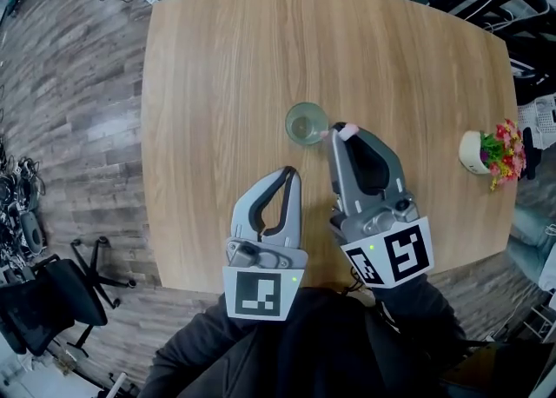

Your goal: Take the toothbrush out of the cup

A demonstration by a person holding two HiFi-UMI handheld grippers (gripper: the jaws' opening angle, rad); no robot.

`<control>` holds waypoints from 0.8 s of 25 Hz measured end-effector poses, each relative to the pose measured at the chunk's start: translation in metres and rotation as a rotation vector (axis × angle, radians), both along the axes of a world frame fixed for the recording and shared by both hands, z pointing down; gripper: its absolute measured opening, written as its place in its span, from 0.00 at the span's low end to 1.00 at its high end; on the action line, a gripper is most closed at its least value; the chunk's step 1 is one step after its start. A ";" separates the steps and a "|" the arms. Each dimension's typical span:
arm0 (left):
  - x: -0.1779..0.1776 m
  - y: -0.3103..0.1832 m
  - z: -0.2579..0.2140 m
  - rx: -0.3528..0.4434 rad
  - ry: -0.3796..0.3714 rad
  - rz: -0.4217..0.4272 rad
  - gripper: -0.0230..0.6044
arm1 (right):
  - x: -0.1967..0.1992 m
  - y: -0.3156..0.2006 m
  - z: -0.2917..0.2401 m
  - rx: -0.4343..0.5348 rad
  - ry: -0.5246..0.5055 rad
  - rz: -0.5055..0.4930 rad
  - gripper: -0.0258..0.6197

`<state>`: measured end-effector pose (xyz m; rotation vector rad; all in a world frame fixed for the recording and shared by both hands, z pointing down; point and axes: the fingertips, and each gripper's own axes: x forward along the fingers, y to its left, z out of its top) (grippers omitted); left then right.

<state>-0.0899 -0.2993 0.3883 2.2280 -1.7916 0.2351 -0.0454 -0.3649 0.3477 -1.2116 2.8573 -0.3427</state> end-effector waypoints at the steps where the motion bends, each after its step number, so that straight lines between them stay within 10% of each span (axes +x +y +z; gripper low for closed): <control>1: 0.001 0.004 -0.005 0.010 -0.003 0.002 0.05 | 0.001 0.005 -0.006 0.008 -0.005 0.000 0.06; 20: 0.025 0.042 -0.060 0.116 -0.075 -0.014 0.05 | 0.060 0.085 -0.046 0.062 0.003 0.018 0.06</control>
